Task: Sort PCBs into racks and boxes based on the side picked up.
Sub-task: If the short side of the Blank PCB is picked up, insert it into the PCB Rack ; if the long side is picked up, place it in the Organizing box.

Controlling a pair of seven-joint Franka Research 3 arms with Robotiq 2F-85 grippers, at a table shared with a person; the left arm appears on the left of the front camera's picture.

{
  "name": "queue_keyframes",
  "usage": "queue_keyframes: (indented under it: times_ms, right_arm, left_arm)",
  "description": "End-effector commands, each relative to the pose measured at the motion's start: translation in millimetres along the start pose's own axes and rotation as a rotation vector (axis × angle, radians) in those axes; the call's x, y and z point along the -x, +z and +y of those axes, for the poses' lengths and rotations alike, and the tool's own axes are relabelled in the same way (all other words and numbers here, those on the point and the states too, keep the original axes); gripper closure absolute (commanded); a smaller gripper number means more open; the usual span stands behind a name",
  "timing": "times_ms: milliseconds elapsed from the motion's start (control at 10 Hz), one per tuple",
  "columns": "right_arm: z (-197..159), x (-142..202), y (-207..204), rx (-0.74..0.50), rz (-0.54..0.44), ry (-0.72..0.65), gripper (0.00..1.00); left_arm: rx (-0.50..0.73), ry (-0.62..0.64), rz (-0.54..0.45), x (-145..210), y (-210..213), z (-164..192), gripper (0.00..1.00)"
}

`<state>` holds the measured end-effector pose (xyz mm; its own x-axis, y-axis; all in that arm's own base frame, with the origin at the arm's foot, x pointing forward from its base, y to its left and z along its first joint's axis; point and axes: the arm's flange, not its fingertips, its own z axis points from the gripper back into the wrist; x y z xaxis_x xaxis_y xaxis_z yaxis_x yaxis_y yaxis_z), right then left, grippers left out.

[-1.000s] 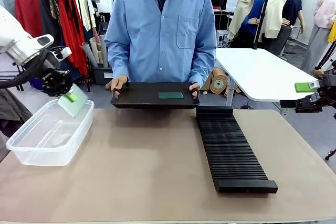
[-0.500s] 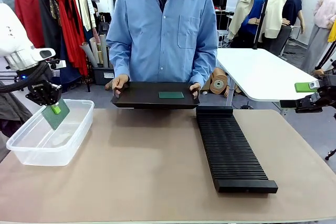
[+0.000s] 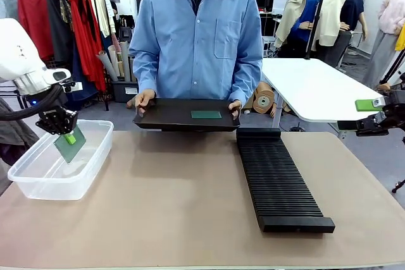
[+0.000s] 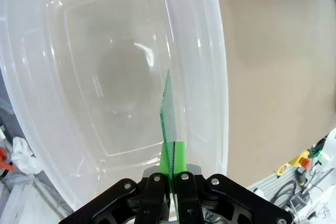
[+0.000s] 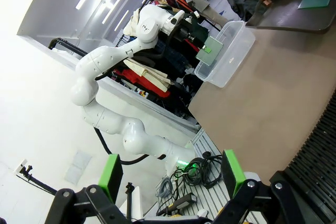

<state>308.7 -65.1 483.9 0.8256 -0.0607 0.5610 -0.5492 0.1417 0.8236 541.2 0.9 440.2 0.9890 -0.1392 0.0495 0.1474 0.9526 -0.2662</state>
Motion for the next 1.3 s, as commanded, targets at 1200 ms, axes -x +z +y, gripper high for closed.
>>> queue_keyframes:
  times_ms: [1200]
  right_arm:
    - [2.4,-4.1,0.6,-0.004,0.005,0.011,0.0]
  left_arm:
    - [0.059,-0.017,0.018,-38.4,-70.6,32.4,1.0]
